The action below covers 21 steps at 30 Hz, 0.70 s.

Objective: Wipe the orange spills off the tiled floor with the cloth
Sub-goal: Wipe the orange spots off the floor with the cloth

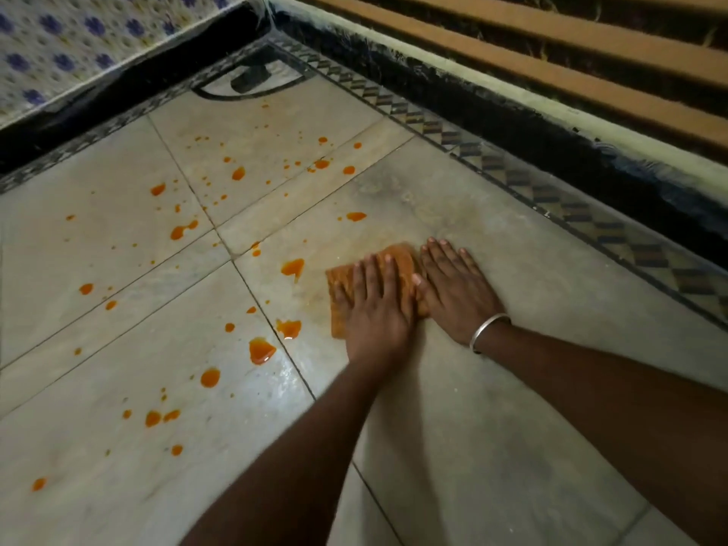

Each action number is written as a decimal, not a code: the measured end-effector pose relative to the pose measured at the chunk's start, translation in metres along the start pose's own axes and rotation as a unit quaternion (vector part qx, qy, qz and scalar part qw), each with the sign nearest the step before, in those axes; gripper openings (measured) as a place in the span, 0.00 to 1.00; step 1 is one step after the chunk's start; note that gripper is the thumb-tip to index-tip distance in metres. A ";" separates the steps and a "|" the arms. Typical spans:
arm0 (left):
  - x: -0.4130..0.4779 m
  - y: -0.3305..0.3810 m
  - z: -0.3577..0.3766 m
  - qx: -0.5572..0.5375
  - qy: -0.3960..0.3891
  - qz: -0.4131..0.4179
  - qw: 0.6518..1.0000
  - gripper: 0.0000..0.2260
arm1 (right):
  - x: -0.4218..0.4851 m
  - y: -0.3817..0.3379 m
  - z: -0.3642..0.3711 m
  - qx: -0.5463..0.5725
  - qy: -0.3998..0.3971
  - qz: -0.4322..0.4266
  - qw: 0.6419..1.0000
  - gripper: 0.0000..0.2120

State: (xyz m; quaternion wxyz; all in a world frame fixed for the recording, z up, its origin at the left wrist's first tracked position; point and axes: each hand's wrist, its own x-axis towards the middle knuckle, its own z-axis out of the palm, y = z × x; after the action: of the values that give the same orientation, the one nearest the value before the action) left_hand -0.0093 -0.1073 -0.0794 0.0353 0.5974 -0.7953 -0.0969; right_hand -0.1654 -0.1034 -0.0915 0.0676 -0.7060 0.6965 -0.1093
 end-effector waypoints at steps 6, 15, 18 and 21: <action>0.006 -0.034 -0.007 -0.005 0.009 -0.078 0.997 0.31 | -0.006 0.005 -0.001 0.000 -0.023 -0.019 1.000 0.42; -0.053 -0.013 -0.031 0.036 -0.077 0.001 0.996 0.44 | 0.003 0.007 -0.023 0.109 -0.094 0.020 0.989 0.28; -0.067 -0.007 -0.039 0.037 -0.049 -0.003 0.998 0.34 | 0.002 0.002 -0.030 0.128 -0.115 0.031 0.985 0.28; -0.079 0.008 -0.043 0.064 -0.043 0.020 0.997 0.22 | -0.003 -0.004 -0.033 0.129 -0.123 0.049 0.983 0.29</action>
State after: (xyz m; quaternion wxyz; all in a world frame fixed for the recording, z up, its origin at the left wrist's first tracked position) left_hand 0.0129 -0.0339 -0.0306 -0.0353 0.5776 -0.8125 -0.0705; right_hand -0.1699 -0.0985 -0.0588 0.2483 -0.6644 0.6966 -0.1075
